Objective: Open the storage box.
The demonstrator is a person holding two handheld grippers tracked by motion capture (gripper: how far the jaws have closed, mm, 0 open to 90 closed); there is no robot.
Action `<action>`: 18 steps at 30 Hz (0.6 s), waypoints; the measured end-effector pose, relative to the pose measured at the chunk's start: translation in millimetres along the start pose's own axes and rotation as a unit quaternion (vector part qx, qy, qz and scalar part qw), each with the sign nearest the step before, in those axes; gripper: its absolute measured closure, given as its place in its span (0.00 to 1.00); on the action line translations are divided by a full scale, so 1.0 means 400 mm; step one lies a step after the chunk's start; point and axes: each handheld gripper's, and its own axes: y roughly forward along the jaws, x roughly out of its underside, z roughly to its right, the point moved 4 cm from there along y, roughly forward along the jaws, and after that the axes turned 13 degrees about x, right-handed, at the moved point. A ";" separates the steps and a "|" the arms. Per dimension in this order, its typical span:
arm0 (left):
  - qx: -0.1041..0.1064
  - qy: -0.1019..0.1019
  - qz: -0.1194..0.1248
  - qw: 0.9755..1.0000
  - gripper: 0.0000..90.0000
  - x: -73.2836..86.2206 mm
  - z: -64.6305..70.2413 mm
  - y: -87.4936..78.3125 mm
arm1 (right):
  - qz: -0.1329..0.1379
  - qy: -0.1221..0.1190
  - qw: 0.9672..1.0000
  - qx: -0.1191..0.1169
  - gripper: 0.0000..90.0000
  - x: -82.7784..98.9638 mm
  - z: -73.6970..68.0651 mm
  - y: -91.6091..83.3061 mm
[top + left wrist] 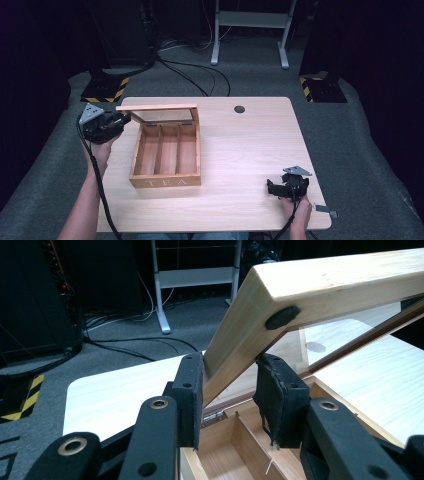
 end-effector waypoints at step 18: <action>0.005 0.010 -0.002 1.000 0.69 0.021 0.015 -0.017 | 0.000 0.000 1.000 0.000 0.03 0.000 0.000 0.000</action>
